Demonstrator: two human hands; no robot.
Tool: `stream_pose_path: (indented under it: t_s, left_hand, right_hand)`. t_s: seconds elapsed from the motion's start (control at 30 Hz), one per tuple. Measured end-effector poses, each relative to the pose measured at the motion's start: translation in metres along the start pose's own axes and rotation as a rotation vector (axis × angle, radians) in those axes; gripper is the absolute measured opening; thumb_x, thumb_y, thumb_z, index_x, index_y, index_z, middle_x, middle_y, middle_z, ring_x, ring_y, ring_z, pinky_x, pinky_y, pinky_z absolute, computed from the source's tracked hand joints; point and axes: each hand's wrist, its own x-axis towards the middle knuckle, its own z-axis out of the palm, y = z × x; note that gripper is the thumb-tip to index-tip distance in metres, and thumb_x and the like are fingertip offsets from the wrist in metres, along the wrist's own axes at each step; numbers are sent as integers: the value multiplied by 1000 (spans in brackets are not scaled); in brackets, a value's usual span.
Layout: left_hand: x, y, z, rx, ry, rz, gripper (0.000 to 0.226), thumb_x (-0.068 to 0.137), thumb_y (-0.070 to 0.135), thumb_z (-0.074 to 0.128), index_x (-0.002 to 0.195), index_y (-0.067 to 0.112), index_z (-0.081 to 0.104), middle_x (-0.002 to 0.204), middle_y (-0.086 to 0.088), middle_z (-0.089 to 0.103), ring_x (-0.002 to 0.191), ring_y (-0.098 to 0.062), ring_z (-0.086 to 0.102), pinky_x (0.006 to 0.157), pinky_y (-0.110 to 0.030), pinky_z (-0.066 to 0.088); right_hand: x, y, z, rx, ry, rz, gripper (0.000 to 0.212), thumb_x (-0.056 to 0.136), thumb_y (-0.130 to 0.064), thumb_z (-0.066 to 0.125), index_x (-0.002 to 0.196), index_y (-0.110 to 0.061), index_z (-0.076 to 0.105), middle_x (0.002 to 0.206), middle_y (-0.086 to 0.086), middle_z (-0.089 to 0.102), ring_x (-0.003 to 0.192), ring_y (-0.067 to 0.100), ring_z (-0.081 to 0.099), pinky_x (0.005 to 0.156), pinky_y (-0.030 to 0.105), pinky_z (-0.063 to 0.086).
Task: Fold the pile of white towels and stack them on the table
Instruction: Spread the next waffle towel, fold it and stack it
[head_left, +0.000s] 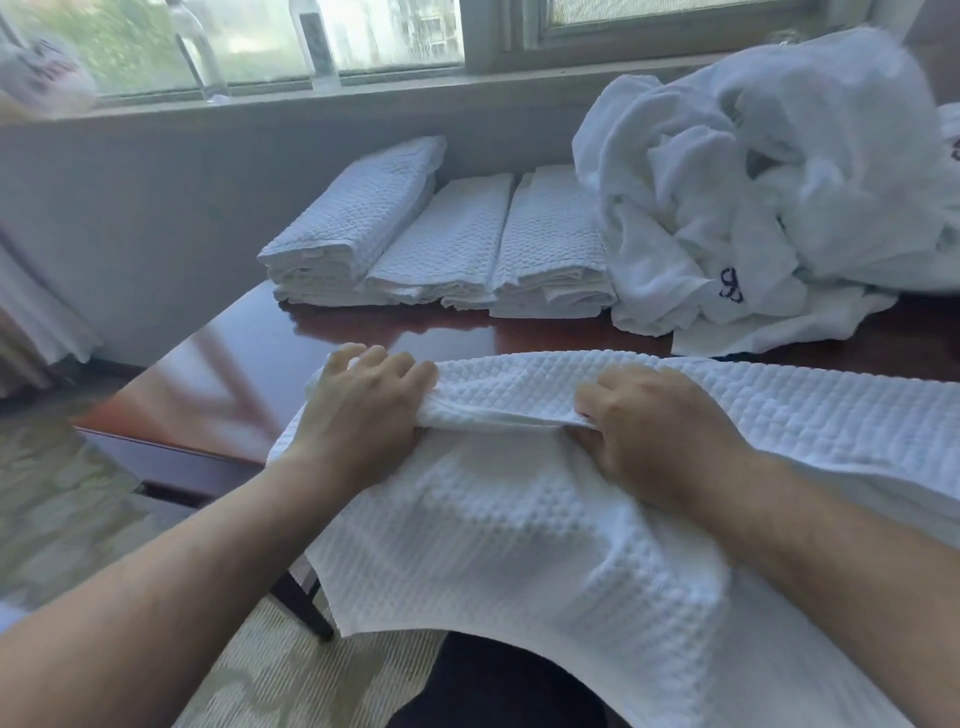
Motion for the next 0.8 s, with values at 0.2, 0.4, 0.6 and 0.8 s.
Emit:
stream_pose_path:
  t_s: [0.2,0.4,0.6,0.8]
  left_hand:
    - [5,-10,1,76,155,-86,7,83,12,66,88,16,69,79,-5,56,76,-31,56,73,-44,37]
    - [1,-27,6,-27,228,-93,16,76,5,66,86,17,70,78,-5,58,75,-32,58,74,-43,33]
    - [-17,-36,17,-218,180,-316,22,77,20,69,88,19,50,87,6,60,85,-27,59,109,-46,25]
    - [-23,-36,19,-66,405,-239,31,69,19,60,99,23,64,88,6,61,85,-24,50,83,-40,27]
  right_hand:
    - [12,-41,8,185,59,43,20,100,-32,52,84,-20,52,79,-1,55,69,25,50,61,34,30]
    - [10,-46,17,229,67,-24,20,100,-29,58,89,-15,66,73,-2,55,61,25,55,52,32,38]
    - [21,-49,18,201,-43,61,26,97,-43,50,102,-22,64,93,-2,52,89,23,51,72,36,43]
    - [21,-61,19,261,37,58,11,91,-13,55,83,-9,62,82,4,53,78,26,48,68,44,46]
